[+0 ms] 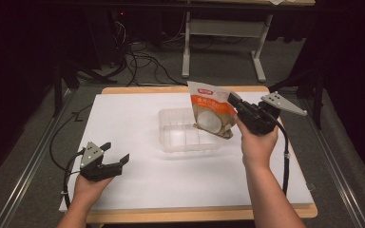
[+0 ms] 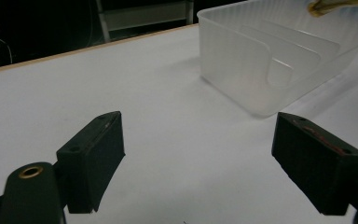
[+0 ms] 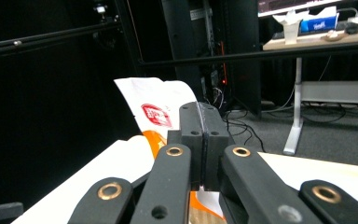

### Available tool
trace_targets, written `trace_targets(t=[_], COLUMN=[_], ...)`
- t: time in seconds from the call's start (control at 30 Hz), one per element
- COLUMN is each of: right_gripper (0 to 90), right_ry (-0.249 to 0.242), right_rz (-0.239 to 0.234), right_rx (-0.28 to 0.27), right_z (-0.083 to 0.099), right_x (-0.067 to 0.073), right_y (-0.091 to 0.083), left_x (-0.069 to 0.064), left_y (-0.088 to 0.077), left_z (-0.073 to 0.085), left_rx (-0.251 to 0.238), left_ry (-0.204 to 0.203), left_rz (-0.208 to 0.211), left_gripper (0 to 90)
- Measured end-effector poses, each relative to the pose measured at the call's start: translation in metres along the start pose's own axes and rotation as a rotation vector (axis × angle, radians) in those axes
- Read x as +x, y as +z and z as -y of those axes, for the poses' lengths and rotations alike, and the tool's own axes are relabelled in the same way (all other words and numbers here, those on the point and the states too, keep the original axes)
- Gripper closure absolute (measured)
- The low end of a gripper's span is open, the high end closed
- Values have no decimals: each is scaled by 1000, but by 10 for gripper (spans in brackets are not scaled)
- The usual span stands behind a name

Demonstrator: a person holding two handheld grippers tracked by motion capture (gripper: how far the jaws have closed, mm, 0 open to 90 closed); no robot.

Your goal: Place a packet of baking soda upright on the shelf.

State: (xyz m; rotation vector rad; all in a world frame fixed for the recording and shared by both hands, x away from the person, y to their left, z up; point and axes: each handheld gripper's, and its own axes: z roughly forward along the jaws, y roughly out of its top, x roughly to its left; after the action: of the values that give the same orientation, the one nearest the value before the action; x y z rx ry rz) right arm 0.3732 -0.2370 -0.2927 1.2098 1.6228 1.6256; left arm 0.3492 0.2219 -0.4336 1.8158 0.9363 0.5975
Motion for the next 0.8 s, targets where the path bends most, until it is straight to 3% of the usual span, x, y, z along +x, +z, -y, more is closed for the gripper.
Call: trace_targets(t=[0.03, 0.27, 0.43, 0.8], right_gripper=[900, 900, 900, 900], right_ry=[5, 7, 24, 24], right_rz=[7, 46, 44, 14], right_rx=[11, 47, 66, 79], right_z=[2, 8, 14, 21], right_x=[2, 5, 12, 25], right_y=[11, 42, 63, 76], left_x=[0, 0, 0, 0], left_y=[0, 0, 0, 0], left_z=[0, 0, 0, 0], left_rx=[-2, -9, -8, -9], left_ry=[-2, -3, -6, -6], left_rz=[0, 4, 9, 13], left_gripper=[175, 175, 175, 174])
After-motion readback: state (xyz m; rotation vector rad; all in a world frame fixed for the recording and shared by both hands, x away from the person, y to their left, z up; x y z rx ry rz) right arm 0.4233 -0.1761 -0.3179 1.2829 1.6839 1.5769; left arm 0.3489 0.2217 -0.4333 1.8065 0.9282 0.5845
